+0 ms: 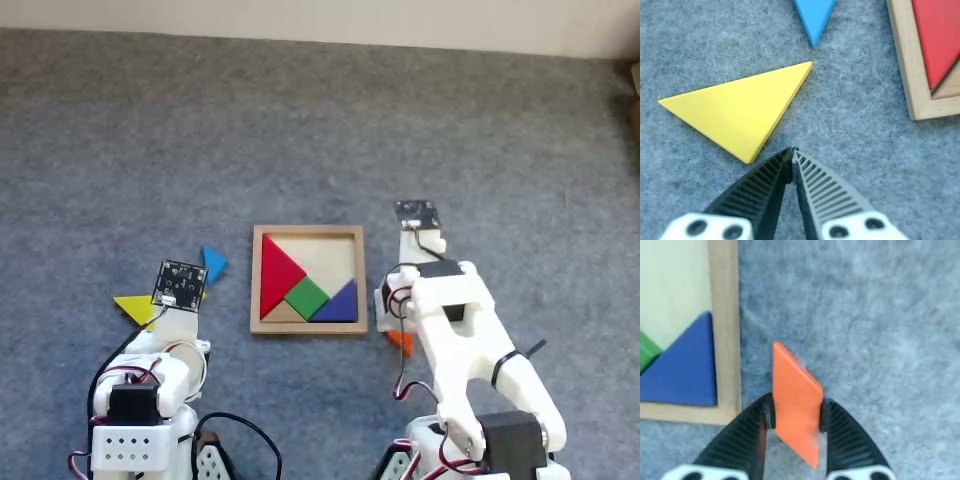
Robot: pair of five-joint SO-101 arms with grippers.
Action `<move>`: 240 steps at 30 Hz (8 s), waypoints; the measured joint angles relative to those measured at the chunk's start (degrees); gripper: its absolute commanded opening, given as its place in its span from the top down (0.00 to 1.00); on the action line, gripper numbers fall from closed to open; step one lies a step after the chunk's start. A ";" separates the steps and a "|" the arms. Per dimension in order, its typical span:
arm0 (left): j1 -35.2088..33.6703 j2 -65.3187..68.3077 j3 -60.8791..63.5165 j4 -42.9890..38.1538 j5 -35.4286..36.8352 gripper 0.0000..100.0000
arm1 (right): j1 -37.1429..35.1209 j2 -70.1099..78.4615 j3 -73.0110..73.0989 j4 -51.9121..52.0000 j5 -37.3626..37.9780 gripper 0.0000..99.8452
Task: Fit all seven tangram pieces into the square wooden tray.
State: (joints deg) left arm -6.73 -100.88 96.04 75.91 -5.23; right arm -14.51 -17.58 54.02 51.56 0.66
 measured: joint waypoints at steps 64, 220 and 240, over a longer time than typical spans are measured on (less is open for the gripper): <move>0.00 0.00 0.00 0.00 0.00 0.99 | -14.15 18.20 -34.11 -4.48 2.37 0.99; 0.00 0.00 0.00 0.00 0.00 0.99 | -19.08 30.95 -48.97 28.40 -8.44 0.89; 0.00 0.00 0.00 0.00 0.00 0.99 | -19.25 30.95 -48.97 23.21 -8.44 0.89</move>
State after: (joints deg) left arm -6.73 -100.88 96.04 75.91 -5.23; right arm -33.76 13.36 5.05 74.77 -7.78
